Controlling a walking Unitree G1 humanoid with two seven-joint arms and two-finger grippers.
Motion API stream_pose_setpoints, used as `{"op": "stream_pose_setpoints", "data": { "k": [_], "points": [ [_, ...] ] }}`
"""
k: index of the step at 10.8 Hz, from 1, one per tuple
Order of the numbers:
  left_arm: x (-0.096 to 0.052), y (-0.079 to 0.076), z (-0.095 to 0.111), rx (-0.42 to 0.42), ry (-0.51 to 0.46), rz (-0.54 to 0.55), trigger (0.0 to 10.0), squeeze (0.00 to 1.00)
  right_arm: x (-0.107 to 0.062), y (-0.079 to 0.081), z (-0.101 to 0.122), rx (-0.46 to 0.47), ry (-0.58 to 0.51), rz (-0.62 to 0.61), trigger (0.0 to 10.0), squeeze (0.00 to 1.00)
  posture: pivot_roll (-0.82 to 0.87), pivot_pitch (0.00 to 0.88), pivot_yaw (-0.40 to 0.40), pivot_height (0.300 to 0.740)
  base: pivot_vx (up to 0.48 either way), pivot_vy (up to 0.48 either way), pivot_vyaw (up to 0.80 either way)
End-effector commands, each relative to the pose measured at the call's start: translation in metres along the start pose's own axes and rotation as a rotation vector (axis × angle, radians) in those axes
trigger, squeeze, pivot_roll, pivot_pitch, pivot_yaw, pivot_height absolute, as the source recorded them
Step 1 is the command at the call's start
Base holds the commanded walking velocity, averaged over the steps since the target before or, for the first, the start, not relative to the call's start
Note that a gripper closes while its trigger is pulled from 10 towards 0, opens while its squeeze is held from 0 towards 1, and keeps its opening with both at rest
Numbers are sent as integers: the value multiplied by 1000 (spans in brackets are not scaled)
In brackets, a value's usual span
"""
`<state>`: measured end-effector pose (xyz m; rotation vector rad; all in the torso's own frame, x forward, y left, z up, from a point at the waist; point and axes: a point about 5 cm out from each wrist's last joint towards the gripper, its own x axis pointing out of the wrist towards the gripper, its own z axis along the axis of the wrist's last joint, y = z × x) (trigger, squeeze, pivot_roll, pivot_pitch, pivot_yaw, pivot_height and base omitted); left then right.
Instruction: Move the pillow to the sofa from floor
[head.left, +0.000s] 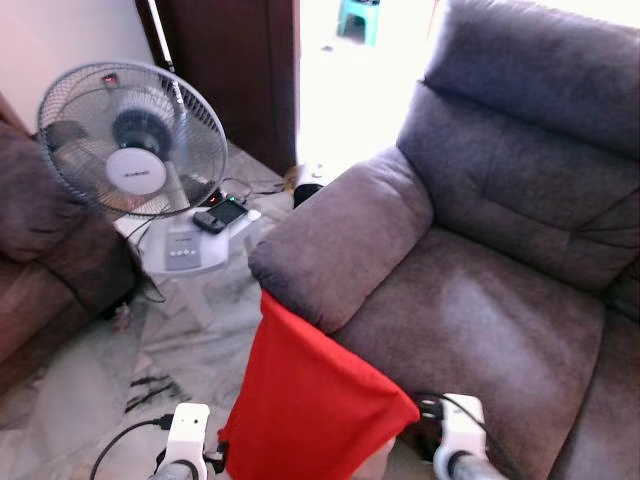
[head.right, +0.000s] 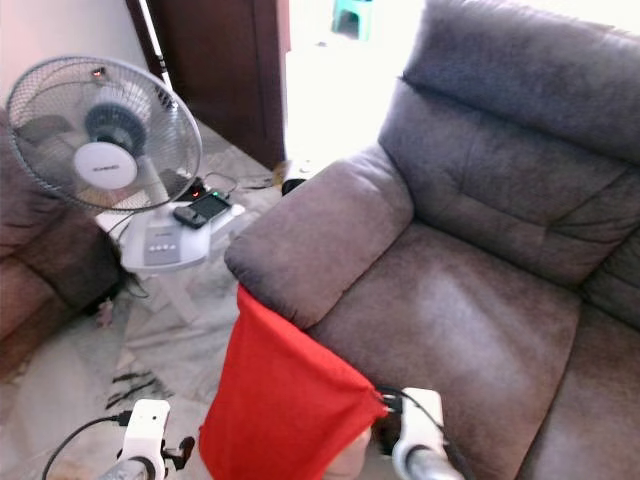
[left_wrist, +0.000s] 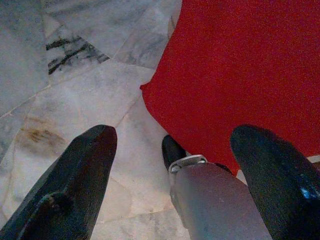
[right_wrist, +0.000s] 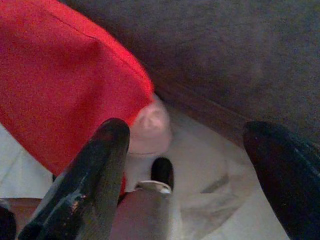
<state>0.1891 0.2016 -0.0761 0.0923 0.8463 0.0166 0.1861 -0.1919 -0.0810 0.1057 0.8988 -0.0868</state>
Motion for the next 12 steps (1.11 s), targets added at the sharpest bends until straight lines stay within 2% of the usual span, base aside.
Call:
{"op": "stream_pose_setpoints", "data": {
  "k": [1,4,6,8,9,10,11,12],
  "points": [
    [0,-1,-3,-19,14,5,10000,0,-1,-1,-4,17,7,-3,10000,0,13,115,-38,740,0,0,0],
    [0,0,-2,-12,8,14,10000,0,-1,3,-5,23,10,1,10000,0,14,124,-36,740,0,0,0],
    [0,2,0,-4,-1,21,10000,0,2,7,3,31,-4,7,10000,0,16,127,-33,740,0,0,0],
    [0,9,6,17,-49,61,10000,0,2,9,6,37,-36,1,10000,0,20,128,-32,740,0,0,0],
    [2,15,29,26,-164,118,10000,0,1,2,14,41,-113,-18,10000,0,27,120,-31,740,0,0,0],
    [1,17,58,-22,-327,140,10000,0,1,-4,37,32,-220,-11,10000,0,30,110,-31,740,0,0,0],
    [-2,18,77,-12,-446,151,10000,0,0,-7,53,22,-305,2,10000,0,27,99,-32,740,0,0,0],
    [-9,17,102,-3,-607,151,10000,0,-4,-11,80,30,-454,14,10000,0,24,89,-33,740,0,0,0]
  ]
}}
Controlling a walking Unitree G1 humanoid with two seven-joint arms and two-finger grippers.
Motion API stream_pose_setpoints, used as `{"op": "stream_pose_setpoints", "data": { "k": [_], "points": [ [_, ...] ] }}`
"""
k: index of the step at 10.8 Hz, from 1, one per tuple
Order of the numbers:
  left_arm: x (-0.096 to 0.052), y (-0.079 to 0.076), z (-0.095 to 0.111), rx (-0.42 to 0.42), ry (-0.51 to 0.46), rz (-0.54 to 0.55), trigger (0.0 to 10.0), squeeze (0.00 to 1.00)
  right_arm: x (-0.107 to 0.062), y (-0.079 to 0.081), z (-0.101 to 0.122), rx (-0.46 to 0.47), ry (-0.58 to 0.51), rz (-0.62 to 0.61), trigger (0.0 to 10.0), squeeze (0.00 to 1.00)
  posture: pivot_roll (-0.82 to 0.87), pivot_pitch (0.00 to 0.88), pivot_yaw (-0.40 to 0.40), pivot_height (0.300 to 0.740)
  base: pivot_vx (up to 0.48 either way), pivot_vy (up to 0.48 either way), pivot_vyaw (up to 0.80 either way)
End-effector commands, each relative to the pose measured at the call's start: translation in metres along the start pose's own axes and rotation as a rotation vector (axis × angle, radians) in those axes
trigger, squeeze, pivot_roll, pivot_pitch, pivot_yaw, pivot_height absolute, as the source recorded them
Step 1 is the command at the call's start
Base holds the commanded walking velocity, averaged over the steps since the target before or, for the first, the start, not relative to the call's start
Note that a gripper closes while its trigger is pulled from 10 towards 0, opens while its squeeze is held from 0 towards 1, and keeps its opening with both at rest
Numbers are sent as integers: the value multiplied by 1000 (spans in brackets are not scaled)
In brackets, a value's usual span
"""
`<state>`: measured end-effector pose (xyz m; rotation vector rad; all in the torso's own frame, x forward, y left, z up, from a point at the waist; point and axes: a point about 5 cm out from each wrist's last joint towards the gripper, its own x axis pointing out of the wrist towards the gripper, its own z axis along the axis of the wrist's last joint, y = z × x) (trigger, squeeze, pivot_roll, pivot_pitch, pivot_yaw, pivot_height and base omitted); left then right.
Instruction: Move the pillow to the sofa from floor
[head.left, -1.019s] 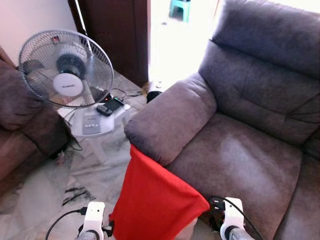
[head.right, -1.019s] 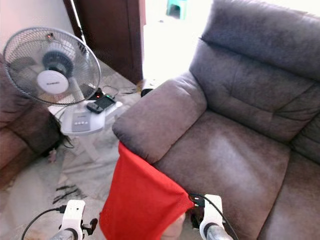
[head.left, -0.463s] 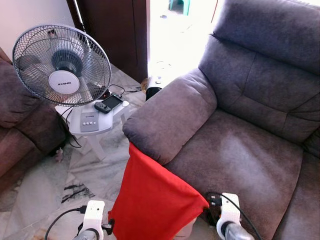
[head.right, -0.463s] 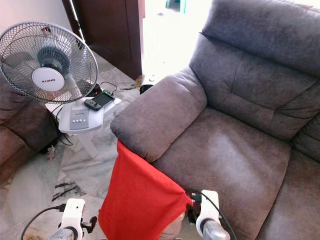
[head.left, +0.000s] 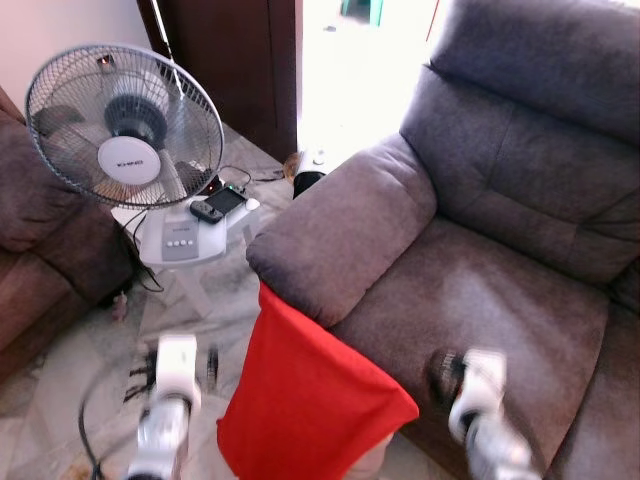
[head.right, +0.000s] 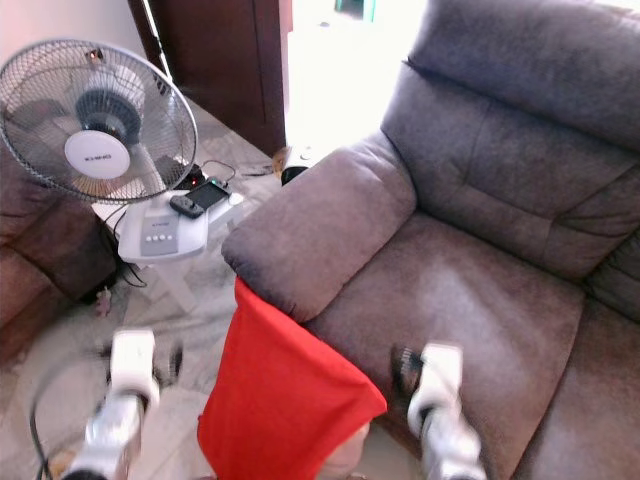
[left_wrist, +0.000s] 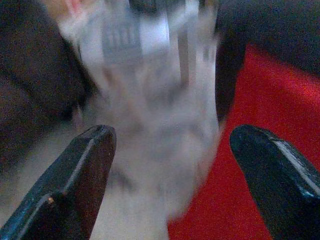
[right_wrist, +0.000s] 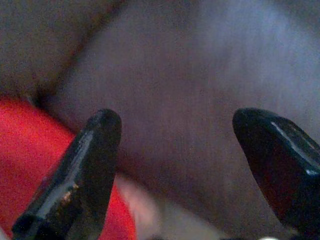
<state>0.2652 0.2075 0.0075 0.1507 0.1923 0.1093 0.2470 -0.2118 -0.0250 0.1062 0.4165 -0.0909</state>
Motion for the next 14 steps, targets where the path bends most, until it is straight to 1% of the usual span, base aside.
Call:
{"op": "stream_pose_setpoints", "data": {
  "k": [1,2,3,4,5,6,7,8,9,10,11,12,13,14],
  "points": [
    [2,-4,17,-7,-99,-28,10000,0,4,-1,26,2,-158,16,10000,0,28,81,-35,740,0,0,0],
    [3,-9,32,8,-183,-47,10000,0,2,6,54,-22,-315,56,10000,0,20,63,-34,740,0,0,0],
    [3,-14,58,44,-318,-47,10000,0,-5,16,78,-54,-441,82,10000,0,18,46,-37,740,0,0,0],
    [4,-16,63,59,-347,-58,10000,0,-7,16,81,-68,-462,69,10000,0,20,32,-36,740,0,0,0],
    [6,-13,64,50,-343,-19,10000,0,-8,14,83,-62,-471,58,10000,0,12,30,-34,740,0,0,0],
    [7,-11,73,40,-362,-4,10000,0,-11,17,88,-52,-482,73,10000,0,4,21,-31,740,0,0,0],
    [4,-10,84,48,-405,-10,10000,0,-16,17,101,-40,-517,59,10000,0,-3,16,-28,740,0,0,0],
    [3,-3,105,30,-486,35,10000,0,-20,17,115,-50,-570,43,10000,0,-3,10,-26,740,0,0,0],
    [2,-1,119,20,-533,49,10000,0,-25,21,121,-65,-599,56,10000,0,-2,2,-24,740,0,0,0],
    [-3,0,123,-24,-538,59,10000,0,-34,26,119,-47,-610,92,10000,0,-3,0,-20,740,0,0,0],
    [-5,-1,125,-41,-538,57,10000,0,-36,27,119,-31,-606,95,10000,0,-9,1,-18,740,0,0,0],
    [-3,-6,128,-29,-536,40,10000,0,-36,27,123,-25,-609,73,10000,0,-14,29,-17,740,0,0,0],
    [-1,-6,130,-34,-534,47,10000,0,-34,30,125,-29,-605,76,10000,0,-10,42,-24,740,0,0,0],
    [-1,-7,132,-21,-538,33,10000,0,-34,34,125,-40,-601,98,10000,0,-7,49,-23,740,0,0,0]
  ]
}}
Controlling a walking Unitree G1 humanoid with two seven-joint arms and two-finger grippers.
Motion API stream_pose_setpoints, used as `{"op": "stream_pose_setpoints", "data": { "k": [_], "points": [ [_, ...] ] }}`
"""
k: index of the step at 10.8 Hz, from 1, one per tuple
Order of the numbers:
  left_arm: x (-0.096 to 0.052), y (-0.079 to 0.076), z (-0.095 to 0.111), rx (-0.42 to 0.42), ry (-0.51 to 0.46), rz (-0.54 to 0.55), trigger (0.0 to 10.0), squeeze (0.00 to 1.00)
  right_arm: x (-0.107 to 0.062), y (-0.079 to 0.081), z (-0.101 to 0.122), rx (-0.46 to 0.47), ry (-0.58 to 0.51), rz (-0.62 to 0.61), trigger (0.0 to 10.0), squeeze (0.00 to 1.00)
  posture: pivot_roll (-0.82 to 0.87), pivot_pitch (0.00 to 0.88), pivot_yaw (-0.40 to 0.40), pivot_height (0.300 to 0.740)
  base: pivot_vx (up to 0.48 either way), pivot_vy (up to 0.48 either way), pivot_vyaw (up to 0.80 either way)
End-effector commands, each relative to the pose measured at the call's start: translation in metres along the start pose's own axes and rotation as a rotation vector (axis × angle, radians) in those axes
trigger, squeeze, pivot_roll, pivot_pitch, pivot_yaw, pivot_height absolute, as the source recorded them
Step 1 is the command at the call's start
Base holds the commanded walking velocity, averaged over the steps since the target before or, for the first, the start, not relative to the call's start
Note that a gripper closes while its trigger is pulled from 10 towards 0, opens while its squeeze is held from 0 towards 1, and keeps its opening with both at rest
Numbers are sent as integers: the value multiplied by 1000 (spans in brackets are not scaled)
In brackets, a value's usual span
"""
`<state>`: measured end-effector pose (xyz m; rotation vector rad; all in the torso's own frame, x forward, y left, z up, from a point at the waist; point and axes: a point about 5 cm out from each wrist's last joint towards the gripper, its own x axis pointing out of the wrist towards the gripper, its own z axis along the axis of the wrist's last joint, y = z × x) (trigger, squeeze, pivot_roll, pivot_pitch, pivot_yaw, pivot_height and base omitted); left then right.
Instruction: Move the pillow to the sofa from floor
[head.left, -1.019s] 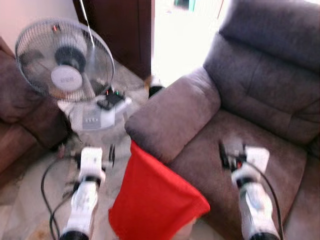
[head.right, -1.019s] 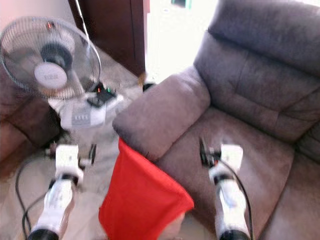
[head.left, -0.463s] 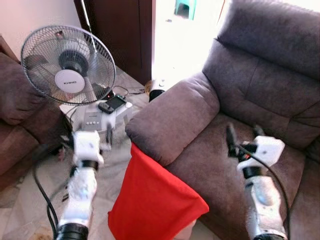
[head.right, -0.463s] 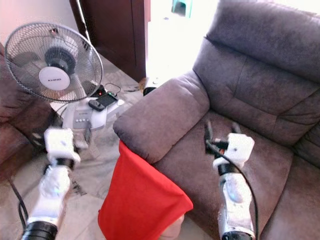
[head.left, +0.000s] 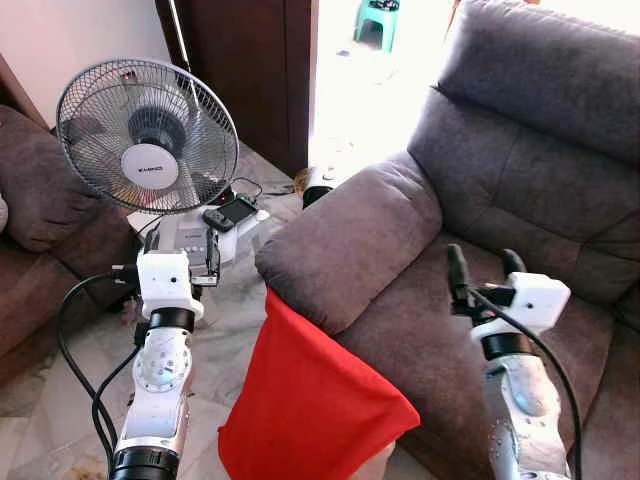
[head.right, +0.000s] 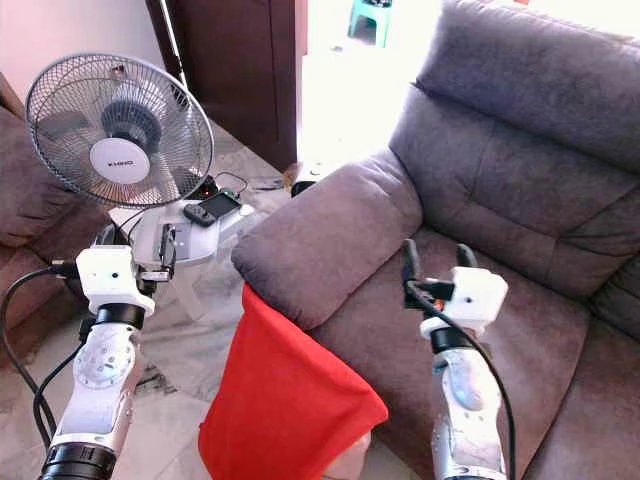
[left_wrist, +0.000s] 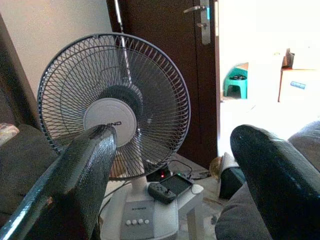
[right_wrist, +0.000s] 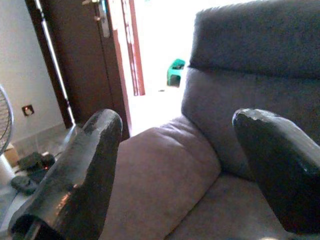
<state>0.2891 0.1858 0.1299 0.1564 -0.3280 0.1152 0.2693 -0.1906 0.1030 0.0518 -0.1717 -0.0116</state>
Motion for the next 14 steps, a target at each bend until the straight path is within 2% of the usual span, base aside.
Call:
{"op": "stream_pose_setpoints", "data": {
  "k": [1,3,7,12,14],
  "points": [
    [2,0,6,0,-15,-9,10000,0,0,2,4,-14,0,11,10000,0,-4,63,-22,740,0,0,0],
    [2,7,8,17,0,0,10000,0,2,3,0,4,36,14,10000,0,6,72,-23,740,0,0,0],
    [9,4,11,15,6,-8,10000,0,6,1,0,15,44,11,10000,0,-3,94,-26,740,0,0,0],
    [9,2,11,20,17,-16,10000,0,8,2,2,23,35,36,10000,0,-6,104,-30,665,0,0,0],
    [10,1,9,22,26,-19,10000,0,9,2,4,18,30,40,10000,0,-4,108,-30,665,0,0,0]
  ]
}}
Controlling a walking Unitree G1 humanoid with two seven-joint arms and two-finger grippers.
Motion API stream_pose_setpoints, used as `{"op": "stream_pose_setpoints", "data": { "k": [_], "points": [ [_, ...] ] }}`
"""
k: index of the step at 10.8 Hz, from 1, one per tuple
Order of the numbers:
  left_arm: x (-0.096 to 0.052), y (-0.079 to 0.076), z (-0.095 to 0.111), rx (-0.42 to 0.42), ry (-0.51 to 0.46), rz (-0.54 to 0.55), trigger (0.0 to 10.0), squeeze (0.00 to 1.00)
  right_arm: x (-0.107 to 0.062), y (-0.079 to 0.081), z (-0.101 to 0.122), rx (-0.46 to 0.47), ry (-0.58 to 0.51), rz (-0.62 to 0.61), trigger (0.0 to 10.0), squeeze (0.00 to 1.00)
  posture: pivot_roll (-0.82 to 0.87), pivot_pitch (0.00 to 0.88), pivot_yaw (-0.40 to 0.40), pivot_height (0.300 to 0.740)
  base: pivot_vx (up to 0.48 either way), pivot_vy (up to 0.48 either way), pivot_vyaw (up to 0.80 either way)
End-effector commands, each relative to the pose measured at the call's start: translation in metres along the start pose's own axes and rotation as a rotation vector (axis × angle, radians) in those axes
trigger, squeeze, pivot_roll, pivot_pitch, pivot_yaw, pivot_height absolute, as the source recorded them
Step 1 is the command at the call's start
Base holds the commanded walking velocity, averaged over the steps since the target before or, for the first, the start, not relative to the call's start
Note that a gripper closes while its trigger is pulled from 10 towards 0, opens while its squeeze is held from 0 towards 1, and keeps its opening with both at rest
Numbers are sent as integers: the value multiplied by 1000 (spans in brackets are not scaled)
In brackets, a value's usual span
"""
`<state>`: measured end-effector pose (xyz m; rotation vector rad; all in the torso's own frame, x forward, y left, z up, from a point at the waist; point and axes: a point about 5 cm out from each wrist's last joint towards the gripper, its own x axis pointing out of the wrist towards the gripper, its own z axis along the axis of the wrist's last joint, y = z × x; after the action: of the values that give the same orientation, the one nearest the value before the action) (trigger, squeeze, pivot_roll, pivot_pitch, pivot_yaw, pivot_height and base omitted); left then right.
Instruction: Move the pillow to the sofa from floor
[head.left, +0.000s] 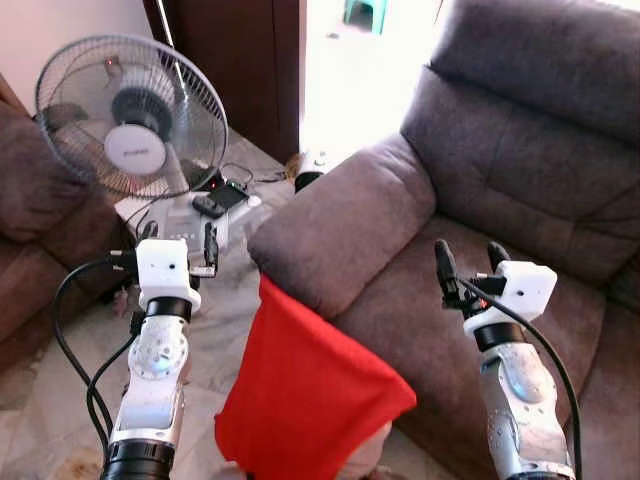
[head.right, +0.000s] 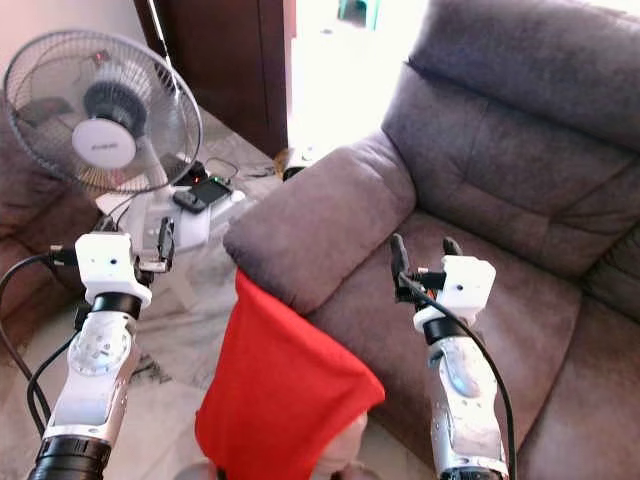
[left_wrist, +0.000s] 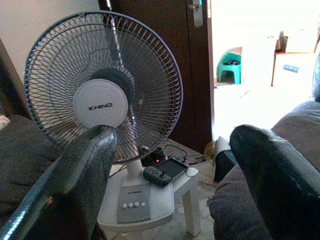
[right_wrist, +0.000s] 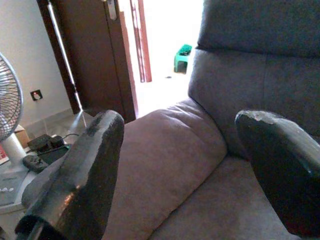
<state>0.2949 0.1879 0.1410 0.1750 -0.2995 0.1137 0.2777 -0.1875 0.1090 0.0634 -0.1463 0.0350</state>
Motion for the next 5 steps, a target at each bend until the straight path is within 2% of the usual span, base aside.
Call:
{"op": "stream_pose_setpoints", "data": {
  "k": [1,5],
  "points": [
    [1,-1,2,4,-3,-9,10000,0,0,-2,-1,-1,7,-6,10000,0,-3,109,-31,665,0,0,0],
    [1,-1,3,9,-5,-6,10000,0,2,1,0,14,14,21,10000,0,1,92,-32,665,0,0,0]
  ]
}}
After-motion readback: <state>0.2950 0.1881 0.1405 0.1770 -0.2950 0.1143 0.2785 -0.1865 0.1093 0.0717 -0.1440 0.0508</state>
